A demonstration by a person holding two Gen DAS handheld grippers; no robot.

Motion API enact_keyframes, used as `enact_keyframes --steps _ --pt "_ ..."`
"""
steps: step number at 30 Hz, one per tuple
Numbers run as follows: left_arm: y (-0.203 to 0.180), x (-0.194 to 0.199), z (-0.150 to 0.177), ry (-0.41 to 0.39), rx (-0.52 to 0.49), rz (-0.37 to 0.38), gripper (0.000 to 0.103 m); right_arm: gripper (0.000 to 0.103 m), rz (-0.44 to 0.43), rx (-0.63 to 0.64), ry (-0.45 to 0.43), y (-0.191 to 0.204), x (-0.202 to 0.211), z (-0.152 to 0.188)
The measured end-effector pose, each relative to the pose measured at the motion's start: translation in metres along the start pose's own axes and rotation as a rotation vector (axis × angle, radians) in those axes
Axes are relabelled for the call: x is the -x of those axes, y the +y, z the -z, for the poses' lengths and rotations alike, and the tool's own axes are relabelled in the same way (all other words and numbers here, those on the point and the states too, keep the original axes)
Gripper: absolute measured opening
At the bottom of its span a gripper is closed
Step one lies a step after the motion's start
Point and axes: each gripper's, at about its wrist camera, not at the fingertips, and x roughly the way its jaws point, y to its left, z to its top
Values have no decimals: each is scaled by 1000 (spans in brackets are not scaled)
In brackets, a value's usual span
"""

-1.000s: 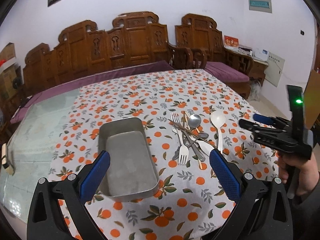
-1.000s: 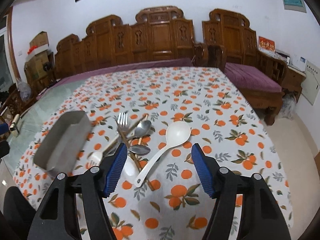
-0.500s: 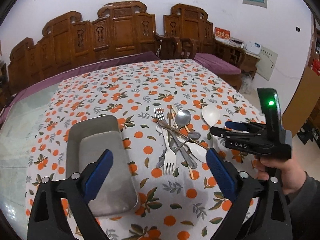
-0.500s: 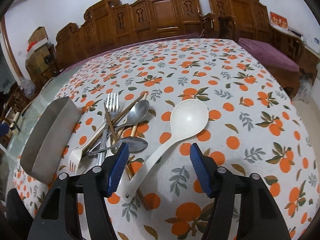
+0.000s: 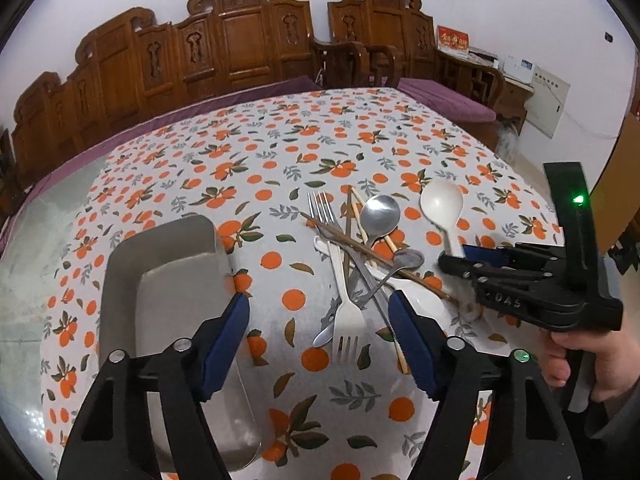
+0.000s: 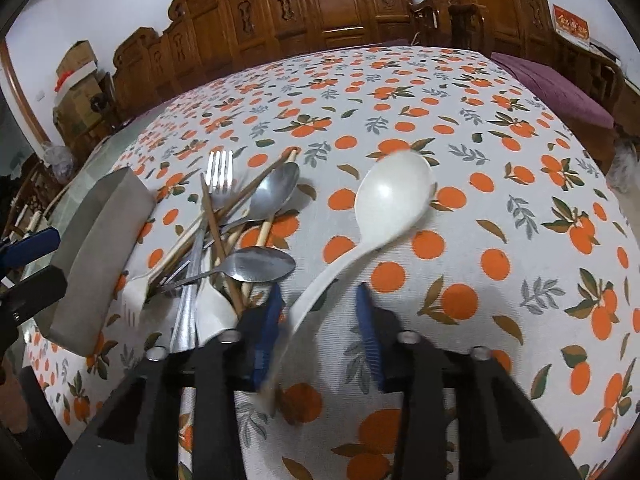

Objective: Organize utensils

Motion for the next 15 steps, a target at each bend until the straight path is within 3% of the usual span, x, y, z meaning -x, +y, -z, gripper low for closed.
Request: enact_keyframes --steps 5,15 --pt "-2 -9 1 24 2 9 61 7 -9 -49 10 -12 1 0" --pt "0 -35 2 95 42 62 42 5 -40 -55 -30 -13 13 -5"
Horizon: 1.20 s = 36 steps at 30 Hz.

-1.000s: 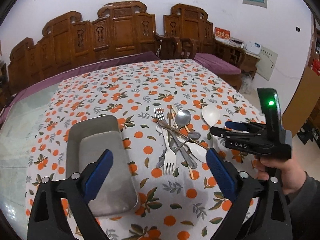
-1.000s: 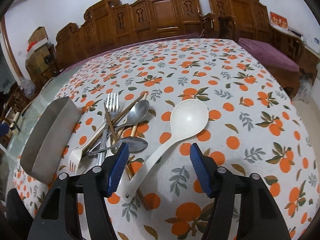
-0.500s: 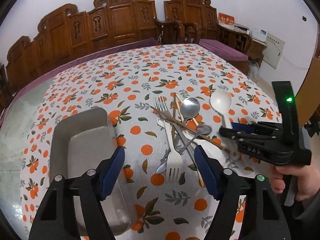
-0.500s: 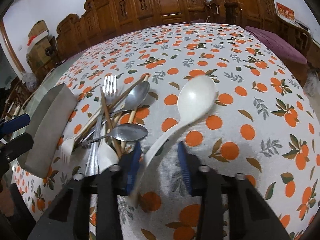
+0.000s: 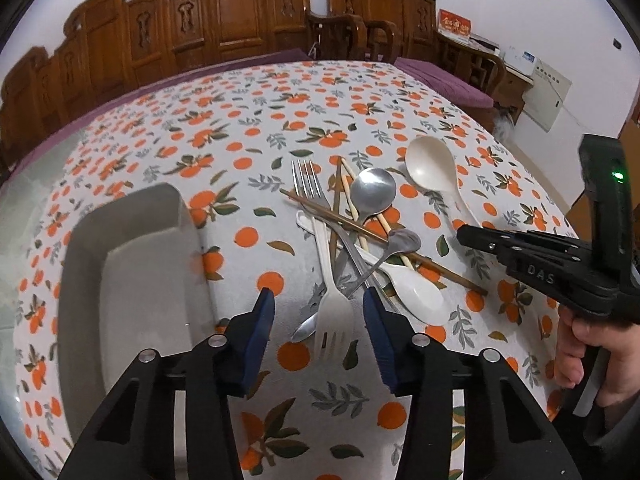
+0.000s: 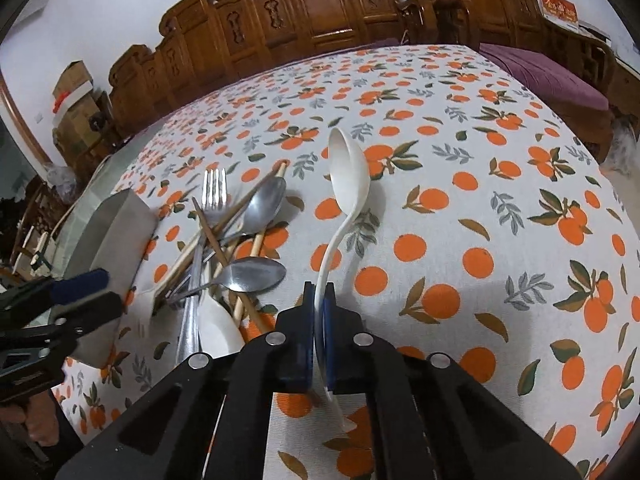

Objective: Organize utensils

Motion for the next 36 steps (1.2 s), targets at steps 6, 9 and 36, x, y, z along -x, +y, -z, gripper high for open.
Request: enact_keyframes --steps 6,9,36 --pt "2 -17 -3 38 24 12 40 5 4 9 -9 3 3 -2" --pt "4 -22 -4 52 32 4 37 5 -1 10 -16 4 5 -3" --pt "-14 2 1 20 -29 9 20 5 3 37 -32 13 12 -4"
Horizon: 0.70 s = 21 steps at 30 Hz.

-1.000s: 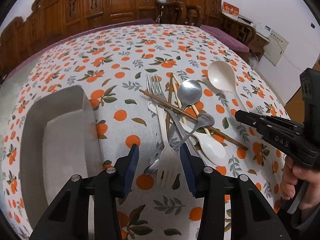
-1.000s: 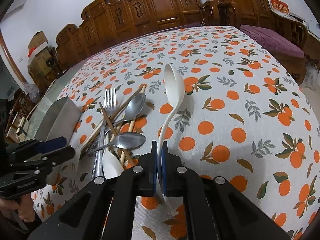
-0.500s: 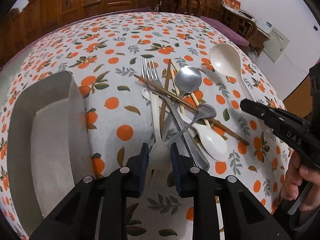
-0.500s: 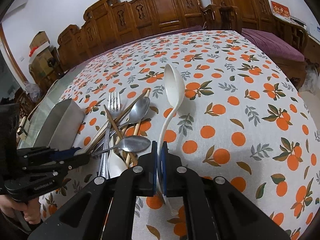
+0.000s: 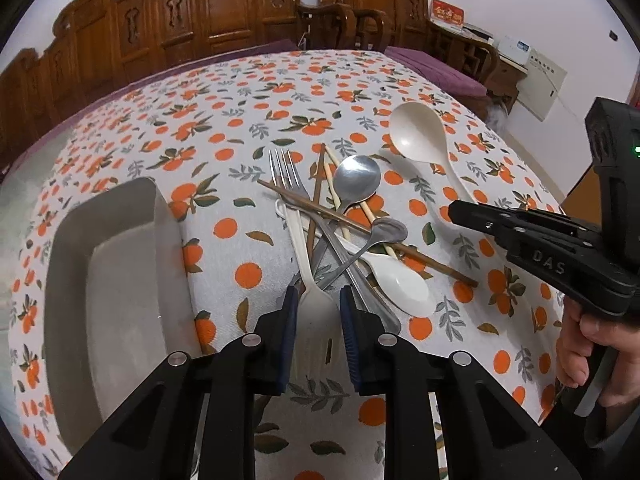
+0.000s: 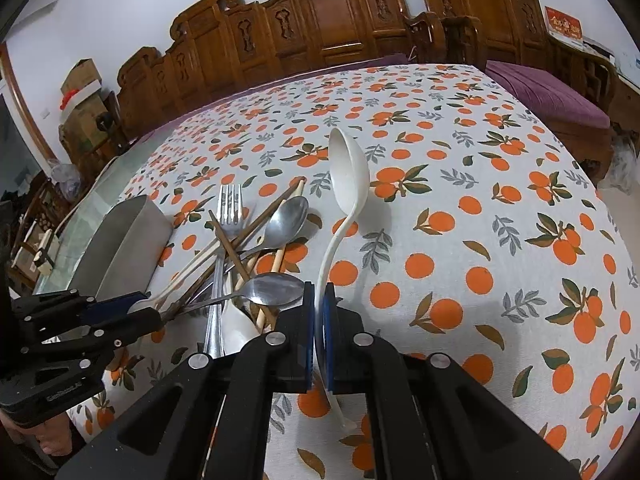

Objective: Organize utensils

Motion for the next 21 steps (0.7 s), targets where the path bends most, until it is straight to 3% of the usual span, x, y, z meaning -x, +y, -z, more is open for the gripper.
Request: enact_keyframes --steps 2,3,14,21 --pt "-1 9 2 -16 -9 -10 19 5 1 2 3 1 0 0" --pt "-1 15 4 -24 -13 -11 3 5 -1 4 1 1 0 0" --pt "7 50 5 -59 -6 -15 2 5 -22 43 -6 18 6 2" --pt "24 71 4 -96 16 -57 2 5 -51 63 -15 31 14 4"
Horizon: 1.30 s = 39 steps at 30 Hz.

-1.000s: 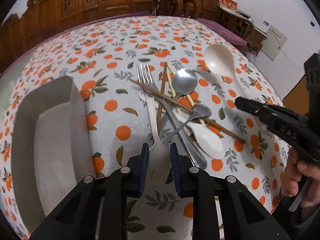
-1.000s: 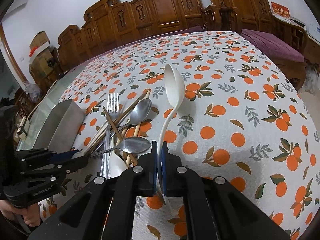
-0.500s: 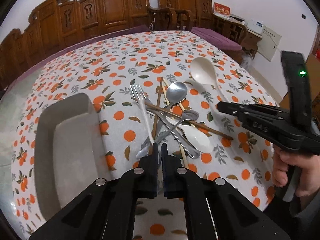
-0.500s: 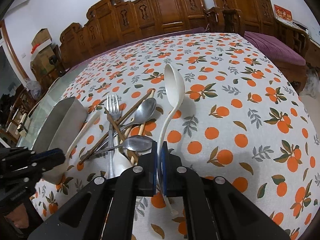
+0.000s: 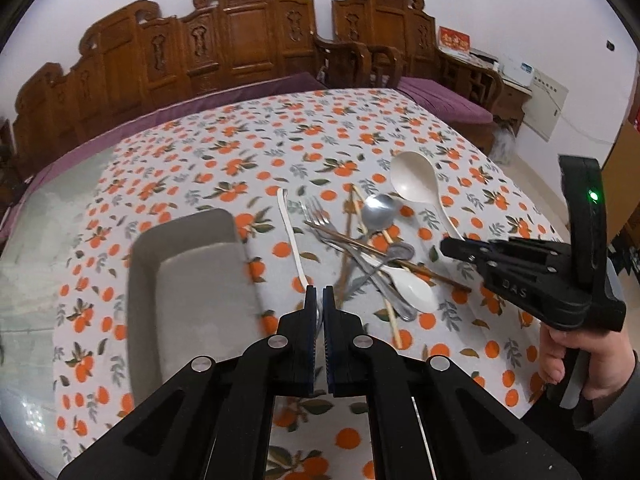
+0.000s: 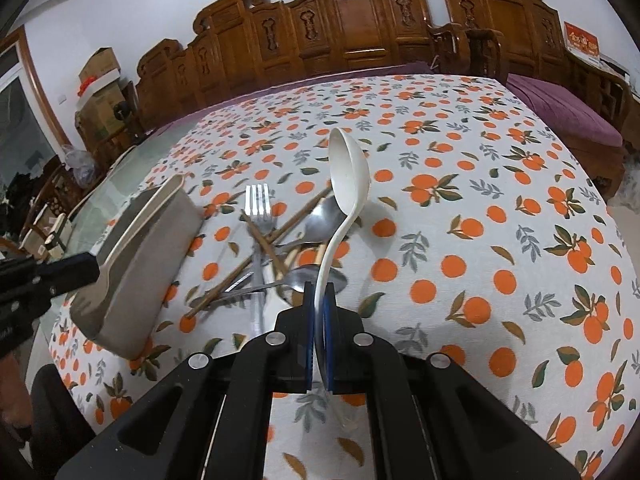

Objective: Organize utensils

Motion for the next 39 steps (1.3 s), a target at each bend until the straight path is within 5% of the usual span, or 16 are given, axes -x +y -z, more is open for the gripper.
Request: enact_keyframes --steps 16,26,28,31,39 --pt "72 -17 10 36 57 -92 3 5 -74 106 -19 63 19 2" --pt "103 -47 29 90 146 -55 3 5 -58 199 16 112 7 -1" --pt "108 -47 30 89 163 -41 5 5 -60 208 17 121 4 -5" --pt "114 -38 27 59 176 -30 29 5 -72 214 19 133 1 -10" --pt "135 -3 17 -27 180 -76 40 5 -87 238 29 165 -10 -20"
